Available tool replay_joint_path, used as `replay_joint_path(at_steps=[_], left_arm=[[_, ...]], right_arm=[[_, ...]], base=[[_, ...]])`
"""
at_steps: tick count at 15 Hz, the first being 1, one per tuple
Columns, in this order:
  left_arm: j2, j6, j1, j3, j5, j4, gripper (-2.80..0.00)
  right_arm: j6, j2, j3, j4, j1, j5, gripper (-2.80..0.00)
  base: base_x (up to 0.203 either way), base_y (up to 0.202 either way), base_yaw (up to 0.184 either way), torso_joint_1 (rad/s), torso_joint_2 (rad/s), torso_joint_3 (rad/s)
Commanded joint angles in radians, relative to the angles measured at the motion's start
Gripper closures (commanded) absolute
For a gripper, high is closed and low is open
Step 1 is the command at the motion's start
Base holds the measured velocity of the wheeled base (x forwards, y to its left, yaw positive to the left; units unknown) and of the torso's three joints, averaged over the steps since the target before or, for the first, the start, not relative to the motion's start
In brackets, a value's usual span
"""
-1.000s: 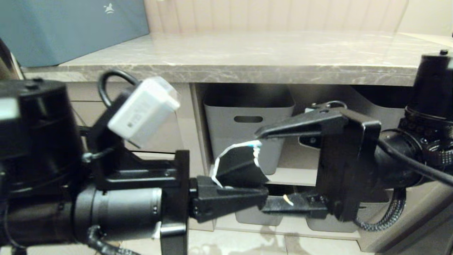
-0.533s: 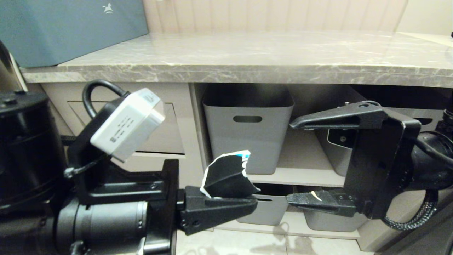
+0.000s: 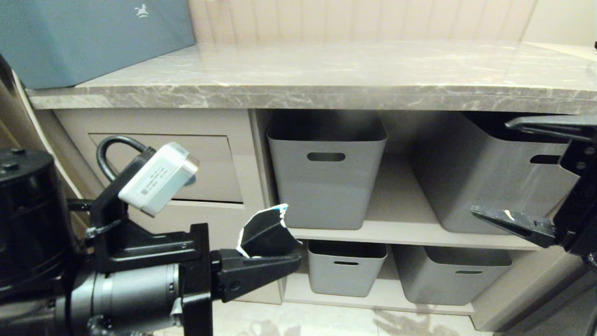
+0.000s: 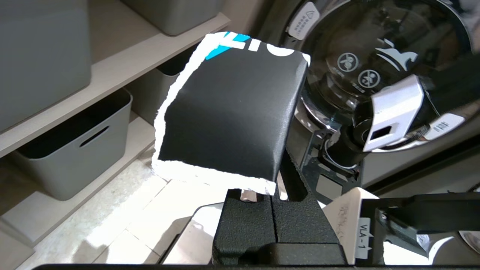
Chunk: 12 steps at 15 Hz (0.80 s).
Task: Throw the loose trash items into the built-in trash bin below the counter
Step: Put the garbage in the trash can
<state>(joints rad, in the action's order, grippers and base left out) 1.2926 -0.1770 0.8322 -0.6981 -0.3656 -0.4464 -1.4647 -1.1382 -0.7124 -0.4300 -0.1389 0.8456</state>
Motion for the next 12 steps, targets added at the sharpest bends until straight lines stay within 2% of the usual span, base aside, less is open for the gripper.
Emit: replay_joint_path(at_steps=[1,3,5,6,8,10,12], left_arm=[[0.002,-0.002,-0.018,-0.001,0.0,0.0,0.0],[0.004,0.0,-0.019,-0.002,0.008,0.003,0.0],[0.003,0.001,-0.019,-0.018,0.041,0.004,0.0],[-0.001,0.001,-0.019,-0.018,0.054,0.004,0.0],[-0.001,-0.001,-0.021,-0.017,0.087,0.002,0.0],[0.007,-0.001,-0.023,-0.018,0.106,-0.006,0.0],[0.008,-0.001,-0.047,-0.018,0.137,-0.006,0.0]], right_arm=[[0.144,0.113,0.097,-0.002,0.114,-0.016,-2.8],[0.359,0.201,0.218,0.006,0.197,-0.065,-2.8],[0.504,0.313,0.281,0.069,0.221,-0.123,-2.8],[0.564,0.371,0.289,0.151,0.225,-0.148,0.0],[0.73,0.461,0.309,0.304,0.231,-0.243,0.0],[0.923,0.484,0.365,0.35,0.233,-0.516,0.0],[1.028,0.504,0.414,0.361,0.234,-0.796,0.0]], base=[[0.0,0.0,0.0,0.0,0.0,0.0],[0.0,0.0,0.0,0.0,0.0,0.0],[0.0,0.0,0.0,0.0,0.0,0.0],[0.0,0.0,0.0,0.0,0.0,0.0],[0.0,0.0,0.0,0.0,0.0,0.0],[0.0,0.0,0.0,0.0,0.0,0.0],[0.0,0.0,0.0,0.0,0.0,0.0]])
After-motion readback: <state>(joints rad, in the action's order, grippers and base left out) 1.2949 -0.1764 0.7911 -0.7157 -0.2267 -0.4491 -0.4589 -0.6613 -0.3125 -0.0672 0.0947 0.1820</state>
